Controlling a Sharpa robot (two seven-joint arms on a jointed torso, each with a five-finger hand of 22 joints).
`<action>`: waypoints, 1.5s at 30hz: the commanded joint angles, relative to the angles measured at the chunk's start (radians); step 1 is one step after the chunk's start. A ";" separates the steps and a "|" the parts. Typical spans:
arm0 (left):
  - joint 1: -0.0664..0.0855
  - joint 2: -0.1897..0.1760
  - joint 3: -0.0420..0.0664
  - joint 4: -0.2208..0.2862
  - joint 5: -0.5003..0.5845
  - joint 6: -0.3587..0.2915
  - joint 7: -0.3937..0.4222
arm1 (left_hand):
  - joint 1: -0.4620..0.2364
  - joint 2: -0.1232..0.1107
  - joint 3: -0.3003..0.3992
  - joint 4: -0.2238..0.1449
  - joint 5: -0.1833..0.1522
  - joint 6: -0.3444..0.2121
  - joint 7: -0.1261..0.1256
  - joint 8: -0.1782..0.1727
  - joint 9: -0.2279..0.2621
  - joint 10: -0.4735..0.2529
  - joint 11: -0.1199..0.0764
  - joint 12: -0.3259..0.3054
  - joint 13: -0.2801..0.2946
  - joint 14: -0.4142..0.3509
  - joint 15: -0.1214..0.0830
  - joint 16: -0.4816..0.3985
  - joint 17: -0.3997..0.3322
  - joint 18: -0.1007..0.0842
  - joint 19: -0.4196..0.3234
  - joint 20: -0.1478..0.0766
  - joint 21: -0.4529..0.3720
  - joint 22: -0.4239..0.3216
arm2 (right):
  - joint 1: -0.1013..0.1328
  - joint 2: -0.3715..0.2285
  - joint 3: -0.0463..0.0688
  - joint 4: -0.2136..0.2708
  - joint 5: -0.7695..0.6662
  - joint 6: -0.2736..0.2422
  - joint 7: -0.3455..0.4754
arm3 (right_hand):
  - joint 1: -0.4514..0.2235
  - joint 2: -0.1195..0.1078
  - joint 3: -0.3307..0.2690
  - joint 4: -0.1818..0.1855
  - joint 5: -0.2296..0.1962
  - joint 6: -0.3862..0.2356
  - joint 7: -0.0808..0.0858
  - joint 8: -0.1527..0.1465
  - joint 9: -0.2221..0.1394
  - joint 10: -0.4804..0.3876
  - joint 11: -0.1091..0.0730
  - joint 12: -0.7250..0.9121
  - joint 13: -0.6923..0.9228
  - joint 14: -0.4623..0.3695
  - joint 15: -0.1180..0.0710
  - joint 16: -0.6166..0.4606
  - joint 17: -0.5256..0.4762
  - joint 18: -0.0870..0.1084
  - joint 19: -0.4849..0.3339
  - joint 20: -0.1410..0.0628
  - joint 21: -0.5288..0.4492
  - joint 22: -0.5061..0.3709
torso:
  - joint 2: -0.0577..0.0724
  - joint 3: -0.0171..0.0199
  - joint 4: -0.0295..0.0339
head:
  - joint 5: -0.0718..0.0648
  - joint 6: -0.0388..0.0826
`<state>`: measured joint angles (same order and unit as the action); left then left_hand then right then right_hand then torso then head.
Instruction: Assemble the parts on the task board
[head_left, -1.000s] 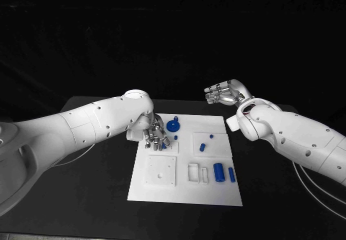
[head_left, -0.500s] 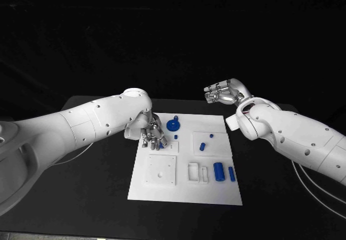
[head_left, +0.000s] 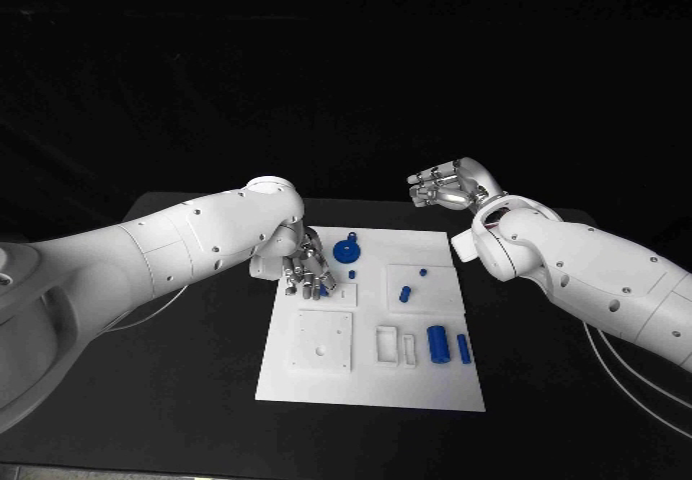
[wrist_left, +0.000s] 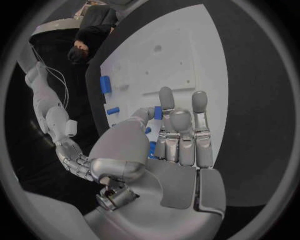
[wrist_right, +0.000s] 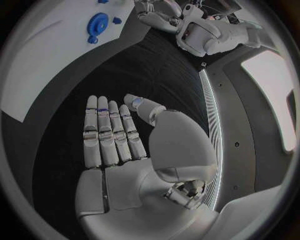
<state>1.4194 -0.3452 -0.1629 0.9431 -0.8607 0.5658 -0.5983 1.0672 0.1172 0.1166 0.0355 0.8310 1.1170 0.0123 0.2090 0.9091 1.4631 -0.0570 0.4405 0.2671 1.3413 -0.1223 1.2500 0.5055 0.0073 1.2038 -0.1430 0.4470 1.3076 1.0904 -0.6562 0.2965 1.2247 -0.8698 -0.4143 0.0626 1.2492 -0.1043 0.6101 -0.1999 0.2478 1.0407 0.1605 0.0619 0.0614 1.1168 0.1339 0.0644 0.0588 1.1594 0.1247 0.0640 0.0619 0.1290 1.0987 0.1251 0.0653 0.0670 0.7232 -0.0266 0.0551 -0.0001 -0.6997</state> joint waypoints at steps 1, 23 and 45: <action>0.002 0.006 0.000 0.000 0.025 -0.021 -0.004 | 0.016 0.027 0.144 -0.146 -0.005 0.001 -0.006 0.004 0.003 0.006 0.004 0.004 0.001 -0.006 0.000 0.007 -0.001 0.000 -0.001 0.001 0.004 0.021 | 0.000 0.001 0.000 0.000 -0.007 0.012 0.007 | 0.000 -0.009 -0.001 -0.002 0.006 -0.006 -0.001 0.000 0.001 -0.006 0.002 -0.003 -0.002 -0.007 -0.002 -0.004 -0.001 0.012 -0.007 -0.002 0.003 -0.001 | 0.000 0.0002 -0.0003 | 0.000 0.000; 0.001 0.025 0.000 -0.023 0.033 0.008 -0.014 | 0.024 0.023 0.140 -0.152 -0.020 -0.001 -0.007 0.007 0.014 0.010 0.002 0.005 0.001 -0.003 -0.001 0.009 0.001 0.000 0.003 0.000 0.005 0.021 | 0.000 0.004 0.000 0.002 -0.008 0.013 0.007 | 0.000 -0.009 -0.001 -0.002 0.006 -0.006 -0.001 0.000 0.001 -0.006 0.002 -0.003 -0.002 -0.007 -0.002 -0.004 -0.001 0.012 -0.007 -0.002 0.003 -0.001 | 0.000 -0.0001 -0.0001 | -0.004 -0.003; 0.001 0.026 -0.001 -0.012 0.049 0.027 -0.022 | 0.024 0.026 0.137 -0.157 -0.028 0.001 -0.007 0.002 0.014 0.011 0.002 0.006 0.001 -0.004 -0.001 0.010 0.005 0.000 0.002 0.000 0.005 0.021 | 0.000 0.005 0.000 0.001 -0.008 0.015 0.007 | 0.000 -0.009 0.000 -0.002 0.008 -0.006 0.000 0.000 0.001 -0.006 0.002 -0.003 -0.001 -0.007 -0.002 -0.003 -0.001 0.012 -0.008 -0.002 0.003 -0.001 | 0.000 -0.0006 -0.0003 | -0.006 -0.005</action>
<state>1.4194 -0.3231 -0.1640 0.9265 -0.8271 0.5844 -0.6163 1.0751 0.1250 0.1113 0.0300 0.8040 1.1179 0.0132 0.2118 0.9226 1.4631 -0.0570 0.4405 0.2666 1.3414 -0.1221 1.2539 0.5088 0.0073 1.2039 -0.1429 0.4470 1.3073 1.0903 -0.6519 0.2965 1.2247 -0.8703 -0.4128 0.0627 1.2492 -0.1043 0.6100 -0.1999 0.2521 1.0407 0.1605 0.0618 0.0615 1.1169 0.1340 0.0643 0.0588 1.1596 0.1245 0.0640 0.0619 0.1290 1.0987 0.1251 0.0653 0.0669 0.7231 -0.0271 0.0549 -0.0051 -0.7054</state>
